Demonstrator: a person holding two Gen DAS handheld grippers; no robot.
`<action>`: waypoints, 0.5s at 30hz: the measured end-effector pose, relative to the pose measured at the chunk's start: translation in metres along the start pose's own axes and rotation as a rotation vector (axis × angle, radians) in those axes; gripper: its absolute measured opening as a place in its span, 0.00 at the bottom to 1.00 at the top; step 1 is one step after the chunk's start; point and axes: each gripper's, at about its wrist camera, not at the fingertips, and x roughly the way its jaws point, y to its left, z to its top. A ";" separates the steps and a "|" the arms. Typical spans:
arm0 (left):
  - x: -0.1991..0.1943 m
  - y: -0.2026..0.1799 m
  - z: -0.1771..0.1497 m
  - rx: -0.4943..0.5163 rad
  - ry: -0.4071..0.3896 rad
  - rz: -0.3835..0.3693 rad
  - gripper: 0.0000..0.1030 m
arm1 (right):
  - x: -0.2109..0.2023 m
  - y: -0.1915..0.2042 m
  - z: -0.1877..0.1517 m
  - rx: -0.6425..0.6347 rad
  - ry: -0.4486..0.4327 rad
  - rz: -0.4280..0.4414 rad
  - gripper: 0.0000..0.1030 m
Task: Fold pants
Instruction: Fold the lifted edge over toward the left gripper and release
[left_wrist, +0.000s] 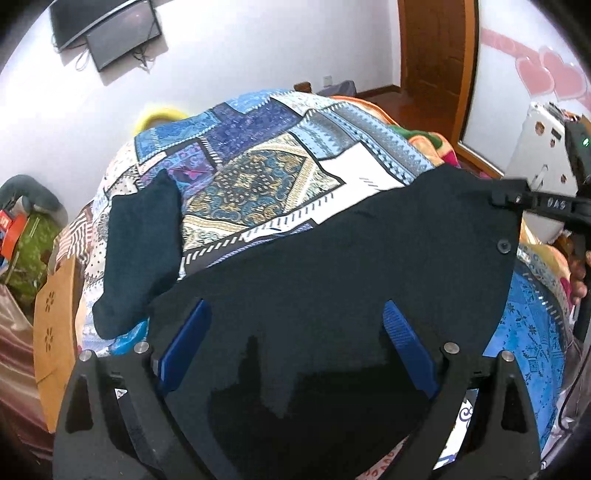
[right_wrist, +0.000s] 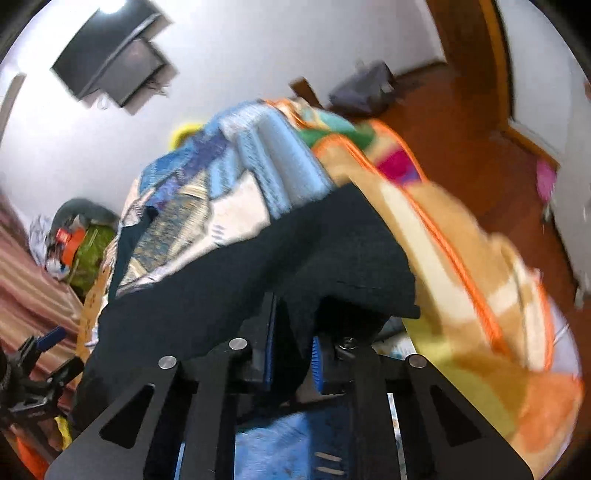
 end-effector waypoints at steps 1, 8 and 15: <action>-0.003 0.002 -0.001 -0.008 -0.006 -0.001 0.93 | -0.005 0.007 0.005 -0.019 -0.018 0.005 0.12; -0.031 0.028 -0.010 -0.079 -0.062 0.004 0.93 | -0.038 0.070 0.036 -0.134 -0.140 0.093 0.11; -0.063 0.068 -0.030 -0.162 -0.119 0.051 0.93 | -0.037 0.147 0.040 -0.288 -0.156 0.196 0.08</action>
